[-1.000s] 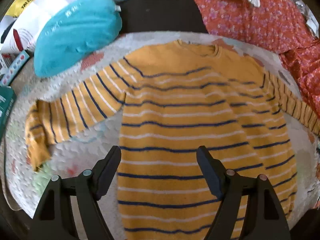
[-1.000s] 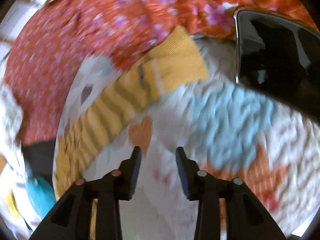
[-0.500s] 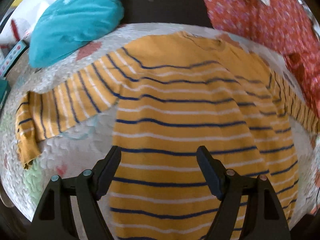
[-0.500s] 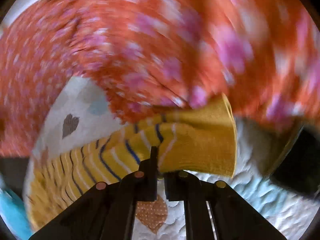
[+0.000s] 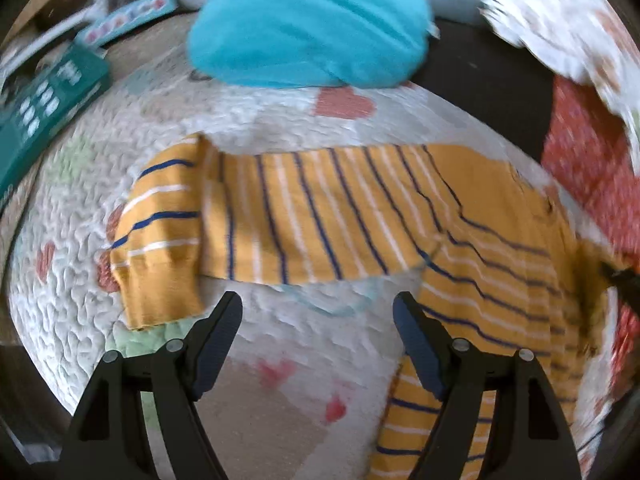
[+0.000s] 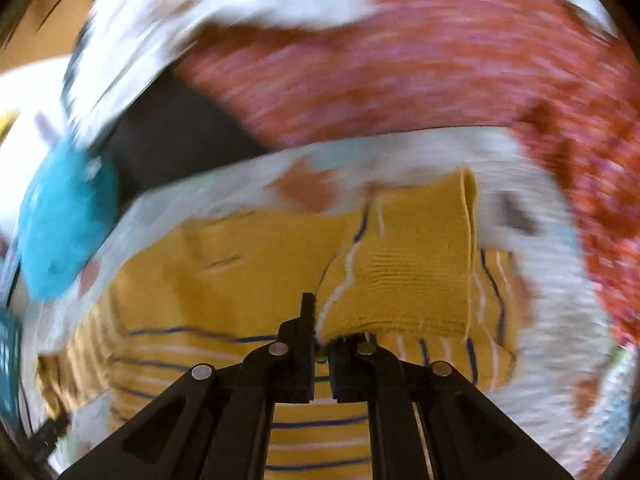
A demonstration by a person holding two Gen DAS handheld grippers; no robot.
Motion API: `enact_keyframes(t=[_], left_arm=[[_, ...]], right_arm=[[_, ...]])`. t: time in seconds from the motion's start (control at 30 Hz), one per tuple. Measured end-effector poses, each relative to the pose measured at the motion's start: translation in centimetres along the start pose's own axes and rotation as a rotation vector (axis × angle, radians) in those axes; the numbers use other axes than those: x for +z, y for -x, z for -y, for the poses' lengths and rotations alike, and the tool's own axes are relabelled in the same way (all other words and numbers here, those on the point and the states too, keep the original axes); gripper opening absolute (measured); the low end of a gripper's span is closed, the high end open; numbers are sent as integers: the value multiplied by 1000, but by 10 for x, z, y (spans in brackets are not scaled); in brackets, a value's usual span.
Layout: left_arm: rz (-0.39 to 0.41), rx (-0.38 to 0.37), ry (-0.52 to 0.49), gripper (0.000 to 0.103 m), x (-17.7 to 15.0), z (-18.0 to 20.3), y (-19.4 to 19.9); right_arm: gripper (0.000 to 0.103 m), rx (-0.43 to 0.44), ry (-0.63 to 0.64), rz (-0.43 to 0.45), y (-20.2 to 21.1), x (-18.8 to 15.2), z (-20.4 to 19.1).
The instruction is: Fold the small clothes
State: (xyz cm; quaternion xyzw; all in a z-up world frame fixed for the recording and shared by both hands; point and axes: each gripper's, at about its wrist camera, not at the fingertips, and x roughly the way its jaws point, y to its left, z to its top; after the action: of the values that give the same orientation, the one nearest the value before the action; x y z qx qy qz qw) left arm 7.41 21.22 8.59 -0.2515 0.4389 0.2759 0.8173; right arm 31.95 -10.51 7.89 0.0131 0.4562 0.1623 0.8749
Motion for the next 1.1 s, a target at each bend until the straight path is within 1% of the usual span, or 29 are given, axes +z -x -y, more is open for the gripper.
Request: enact_keyframes(t=[0.1, 0.2, 0.27, 0.3, 0.33, 0.37, 0.47, 0.5, 0.53, 0.57, 0.6, 0.67, 0.7, 0.77, 0.83, 0.93, 1.0, 1.03, 1.1], left_arm=[[4, -8, 52, 77, 7, -12, 1], [10, -15, 65, 77, 7, -14, 4], [8, -19, 68, 77, 7, -15, 6], [5, -22, 69, 77, 7, -14, 5], [2, -24, 70, 77, 8, -13, 5], [0, -25, 71, 77, 9, -13, 3], [-9, -30, 80, 77, 8, -13, 2], [-11, -30, 84, 77, 7, -13, 2], [-10, -26, 85, 77, 7, -13, 3], [-10, -24, 85, 77, 7, -13, 3], [-9, -26, 85, 77, 7, -12, 4], [-12, -31, 86, 77, 7, -11, 4], [-14, -34, 87, 77, 7, -11, 4], [-14, -32, 82, 77, 7, -9, 4], [-16, -35, 78, 77, 8, -7, 3], [-20, -40, 82, 77, 9, -8, 3], [-31, -42, 86, 77, 9, -9, 0], [-35, -44, 90, 77, 9, -10, -1], [-41, -50, 100, 77, 10, -11, -2]], right_arm=[[5, 32, 98, -51, -33, -17, -70], [6, 61, 156, -98, -47, -42, -112], [12, 82, 191, -128, -59, -52, -130], [18, 95, 199, -140, -63, -56, -135], [21, 119, 198, -151, -64, -60, -137], [23, 173, 190, -162, -61, -63, -139], [23, 332, 161, -213, -47, -64, -138], [23, 403, 138, -223, -37, -61, -132], [23, 429, 122, -207, -30, -58, -128], [24, 431, 100, -171, -19, -52, -117], [26, 395, 76, -134, -11, -47, -103], [27, 275, 59, -93, -6, -41, -83], [28, 215, 71, -84, -7, -39, -74], [28, 186, 70, -111, -14, -40, -69], [28, 172, 91, -116, -20, -42, -77], [28, 135, 213, -104, -30, -49, -115], [28, 107, 269, -88, -42, -49, -138], [28, 101, 275, -88, -50, -50, -147], [28, 108, 246, -102, -65, -48, -157]])
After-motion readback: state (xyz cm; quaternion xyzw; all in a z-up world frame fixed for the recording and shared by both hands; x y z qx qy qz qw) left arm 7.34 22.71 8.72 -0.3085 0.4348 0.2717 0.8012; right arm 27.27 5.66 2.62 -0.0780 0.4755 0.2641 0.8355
